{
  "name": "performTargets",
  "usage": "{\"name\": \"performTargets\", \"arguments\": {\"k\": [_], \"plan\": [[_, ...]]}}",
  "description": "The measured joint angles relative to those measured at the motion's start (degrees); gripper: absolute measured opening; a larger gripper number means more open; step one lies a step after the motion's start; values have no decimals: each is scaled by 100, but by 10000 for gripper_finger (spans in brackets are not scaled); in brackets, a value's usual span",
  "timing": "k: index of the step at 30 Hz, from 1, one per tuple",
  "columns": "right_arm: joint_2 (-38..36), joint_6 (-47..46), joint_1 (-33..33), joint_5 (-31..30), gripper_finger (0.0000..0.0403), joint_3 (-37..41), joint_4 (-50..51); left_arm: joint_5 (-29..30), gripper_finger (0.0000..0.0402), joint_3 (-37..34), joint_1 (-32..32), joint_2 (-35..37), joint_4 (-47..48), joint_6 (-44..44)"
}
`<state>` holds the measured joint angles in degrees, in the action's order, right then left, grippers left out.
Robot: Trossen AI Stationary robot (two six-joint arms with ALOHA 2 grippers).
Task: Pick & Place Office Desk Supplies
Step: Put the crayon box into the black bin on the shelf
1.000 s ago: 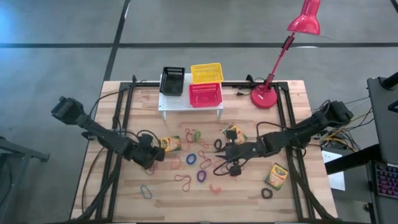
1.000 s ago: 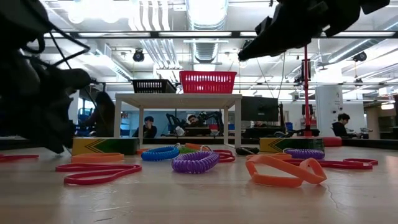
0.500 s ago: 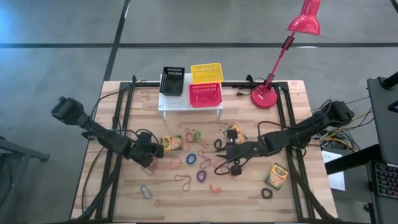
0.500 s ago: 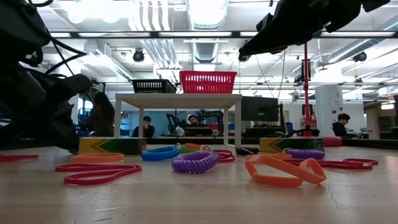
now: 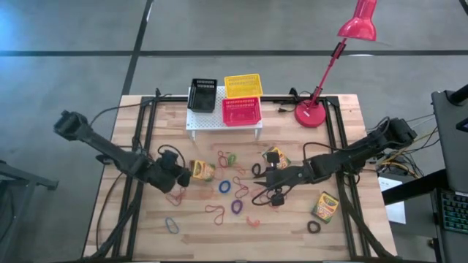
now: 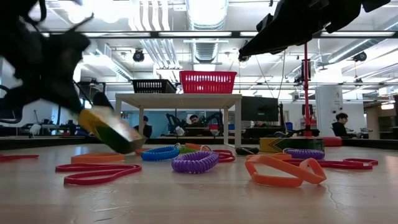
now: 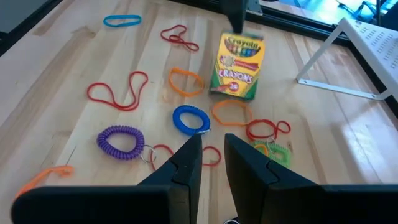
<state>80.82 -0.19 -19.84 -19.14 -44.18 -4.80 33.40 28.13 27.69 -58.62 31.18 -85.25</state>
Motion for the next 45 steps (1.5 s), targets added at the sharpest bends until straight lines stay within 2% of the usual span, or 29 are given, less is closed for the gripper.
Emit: {"name": "performTargets", "arguments": {"k": [5, 9, 13, 19, 23, 27, 29, 33, 37, 40, 45], "plan": [[0, 0, 0, 0, 63, 2, 0, -187, 1, 534, -178, 467, 251, 1010], [0, 0, 0, 0, 63, 2, 0, -424, 0, 741, -378, 565, 250, 1612], [0, -7, 0, 2, 63, 4, 2, -646, 0, 737, -491, 563, 303, 1779], [0, -14, 0, 4, 63, 4, 9, -666, 0, 631, -493, 565, 391, 1820], [0, -26, 0, 5, 63, 4, 9, -835, 0, 626, -346, 394, 140, 2523], [0, -26, -1, 7, 63, 4, 11, -1047, 0, 777, 122, -298, -417, 3286], [0, -26, -4, 9, 63, 4, 9, -1051, 0, 985, 424, -786, -349, 3504], [0, -92, -4, 9, 63, 4, 7, -965, 0, 1700, 934, -1940, 437, 3580], [0, -90, -4, 9, 63, 4, 6, -948, 5, 2576, 1131, -3097, 1450, 3578], [0, -83, -2, 7, 63, 4, 2, -946, 33, 3097, 1137, -3819, 1937, 3432], [0, -68, -2, 7, 63, 4, 2, -959, 117, 3665, 1083, -4619, 2643, 3619]]}}
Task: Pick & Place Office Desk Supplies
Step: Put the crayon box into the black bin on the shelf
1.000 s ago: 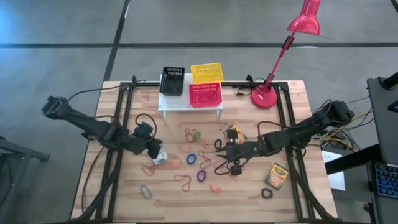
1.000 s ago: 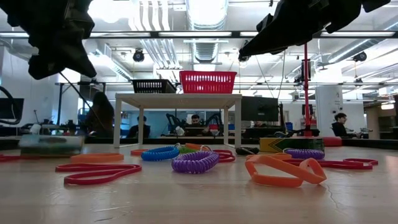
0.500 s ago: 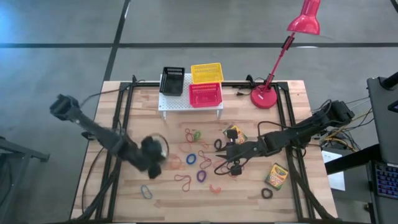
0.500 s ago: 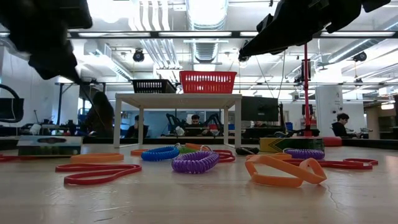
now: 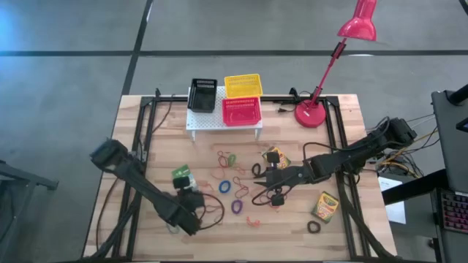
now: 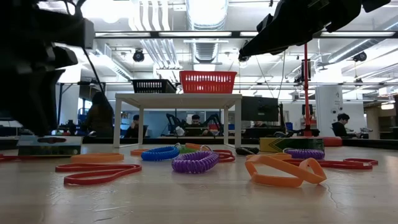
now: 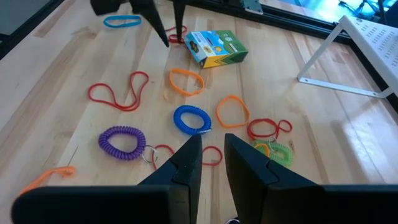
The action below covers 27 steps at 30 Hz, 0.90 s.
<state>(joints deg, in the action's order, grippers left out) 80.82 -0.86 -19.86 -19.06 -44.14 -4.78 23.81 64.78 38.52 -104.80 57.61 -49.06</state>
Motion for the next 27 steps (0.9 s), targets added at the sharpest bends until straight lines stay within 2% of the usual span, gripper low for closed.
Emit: {"name": "performTargets", "arguments": {"k": [3, 6, 10, 13, 20, 27], "plan": [[0, 71, 0, -1, 63, 0, 0, -8, 175, 211, 0, -227, 373, 577], [0, 87, 2, -1, 63, 0, 2, 107, 224, 254, 2, -275, 387, 714], [0, 89, 2, -1, 63, 1, 2, 567, 256, 247, 2, -399, 443, 493], [0, 90, 2, -1, 63, 11, 2, 870, 260, 244, 2, -564, 445, 474], [0, 90, 2, -5, 63, 33, 7, 904, 239, 242, 2, -855, 543, 444], [0, 92, 2, -5, 63, 33, 7, 817, 192, 242, 4, -893, 1029, -541]]}}
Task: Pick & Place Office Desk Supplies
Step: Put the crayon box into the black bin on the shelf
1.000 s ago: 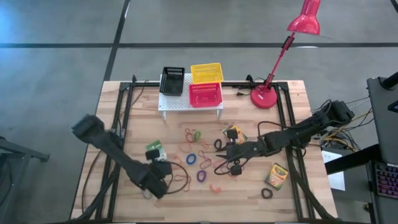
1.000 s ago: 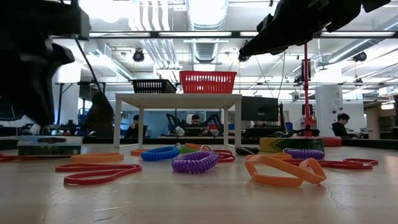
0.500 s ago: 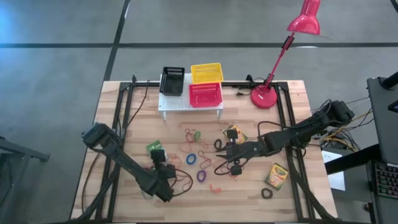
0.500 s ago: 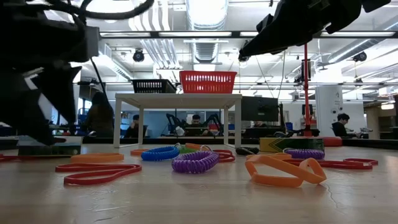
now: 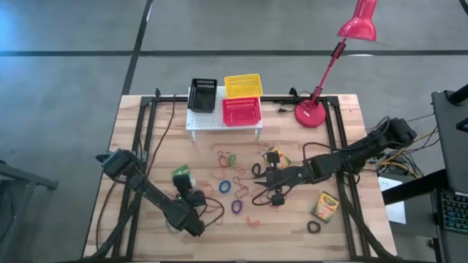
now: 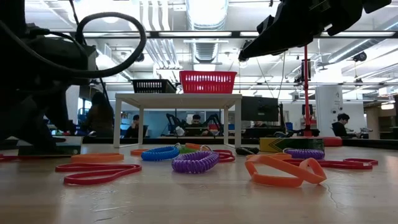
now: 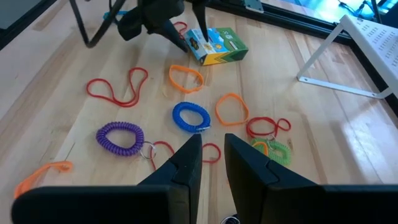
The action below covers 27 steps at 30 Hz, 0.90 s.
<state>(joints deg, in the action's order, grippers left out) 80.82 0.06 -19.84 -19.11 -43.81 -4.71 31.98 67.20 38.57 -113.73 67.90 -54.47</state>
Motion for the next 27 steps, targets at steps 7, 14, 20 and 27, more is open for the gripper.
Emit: {"name": "performTargets", "arguments": {"k": [7, 14, 20, 27], "plan": [[0, 2, 0, -13, 63, 0, 4, -226, 110, 0, 0, 2, 72, -261], [0, 2, -4, -17, 63, 0, 7, -451, 11, 42, -1, 112, 73, -283], [0, -1, -4, -19, 63, 0, 7, -458, 2, 230, -4, 526, 80, -281], [0, -1, -4, -17, 63, 0, 9, -502, 1, 264, -93, 1546, -3, -451]]}}
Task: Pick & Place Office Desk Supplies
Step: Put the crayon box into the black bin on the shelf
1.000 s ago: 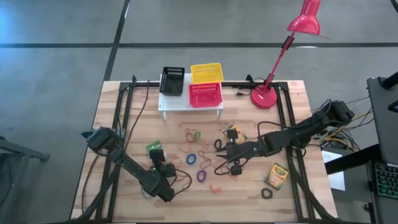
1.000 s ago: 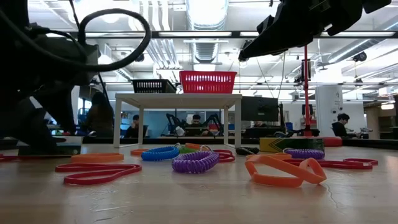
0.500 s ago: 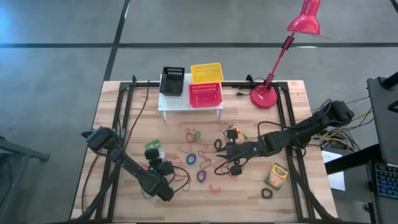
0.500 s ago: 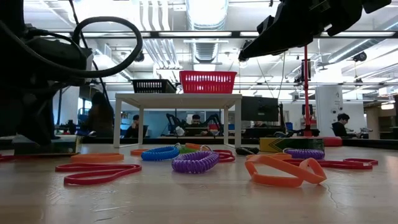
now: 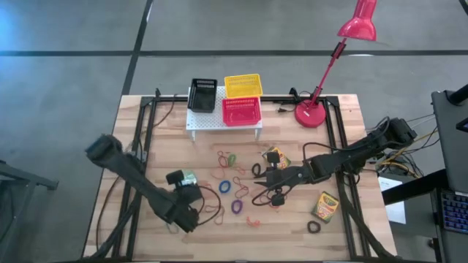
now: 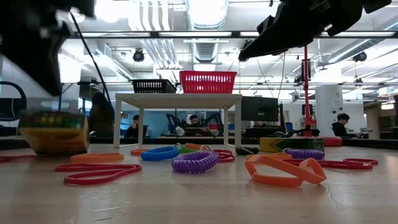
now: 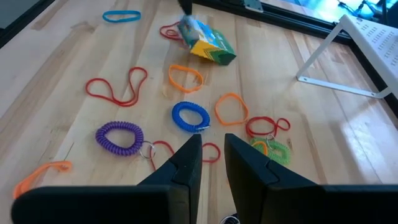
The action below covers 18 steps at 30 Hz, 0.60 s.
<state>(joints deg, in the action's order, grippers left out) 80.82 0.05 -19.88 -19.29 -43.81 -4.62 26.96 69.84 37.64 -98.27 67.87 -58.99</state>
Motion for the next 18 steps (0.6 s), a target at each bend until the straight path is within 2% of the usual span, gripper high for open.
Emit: {"name": "performTargets", "arguments": {"k": [5, 14, 18], "plan": [[0, -63, 0, 0, 63, 0, 16, -2, 1, -107, -198, 726, -294, 31], [0, -111, 0, 9, 63, 0, 16, -288, 1, -1354, -491, 1599, -2210, 597], [0, -107, 2, 11, 63, 0, 13, -708, 13, -1854, -416, 1669, -3234, 1516]]}}
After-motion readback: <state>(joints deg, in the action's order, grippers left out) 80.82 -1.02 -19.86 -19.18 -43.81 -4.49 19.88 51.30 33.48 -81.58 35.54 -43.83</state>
